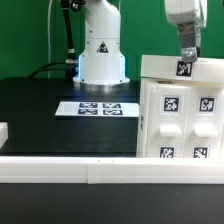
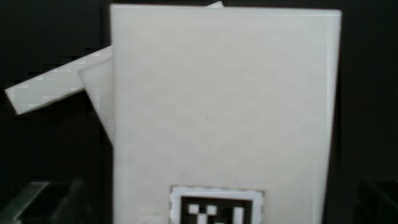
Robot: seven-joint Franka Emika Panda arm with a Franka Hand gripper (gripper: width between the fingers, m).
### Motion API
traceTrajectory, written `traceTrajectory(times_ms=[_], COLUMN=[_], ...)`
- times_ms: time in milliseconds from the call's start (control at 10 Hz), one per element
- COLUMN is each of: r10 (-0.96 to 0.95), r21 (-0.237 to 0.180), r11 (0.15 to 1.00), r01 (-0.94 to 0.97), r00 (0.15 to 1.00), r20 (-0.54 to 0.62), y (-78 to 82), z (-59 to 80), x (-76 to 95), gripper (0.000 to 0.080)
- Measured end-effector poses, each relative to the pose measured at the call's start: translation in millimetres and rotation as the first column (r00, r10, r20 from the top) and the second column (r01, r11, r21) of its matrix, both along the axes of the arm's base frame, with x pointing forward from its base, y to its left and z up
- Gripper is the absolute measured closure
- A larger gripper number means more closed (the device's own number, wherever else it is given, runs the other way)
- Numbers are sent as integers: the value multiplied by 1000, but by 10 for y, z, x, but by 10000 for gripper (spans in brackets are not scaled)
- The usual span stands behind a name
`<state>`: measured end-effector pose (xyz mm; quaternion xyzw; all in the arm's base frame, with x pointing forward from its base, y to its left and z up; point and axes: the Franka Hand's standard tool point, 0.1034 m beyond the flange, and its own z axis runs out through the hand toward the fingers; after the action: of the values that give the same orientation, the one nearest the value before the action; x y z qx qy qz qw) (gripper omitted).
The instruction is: Assemble cabinet
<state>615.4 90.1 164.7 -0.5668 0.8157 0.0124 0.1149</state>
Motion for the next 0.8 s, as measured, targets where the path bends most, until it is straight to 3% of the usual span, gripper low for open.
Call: traceTrajectory(times_ms=[300,500,800], r10=[46,35,271], r21=[17,53,25], r11=[999,998,962], r01=[-46,-38,-272], r00=[999,998,962], r20=[23,57,25], y=[27,65,110], z=[77,180,148], x=[20,70,20], gripper=[2,2,2])
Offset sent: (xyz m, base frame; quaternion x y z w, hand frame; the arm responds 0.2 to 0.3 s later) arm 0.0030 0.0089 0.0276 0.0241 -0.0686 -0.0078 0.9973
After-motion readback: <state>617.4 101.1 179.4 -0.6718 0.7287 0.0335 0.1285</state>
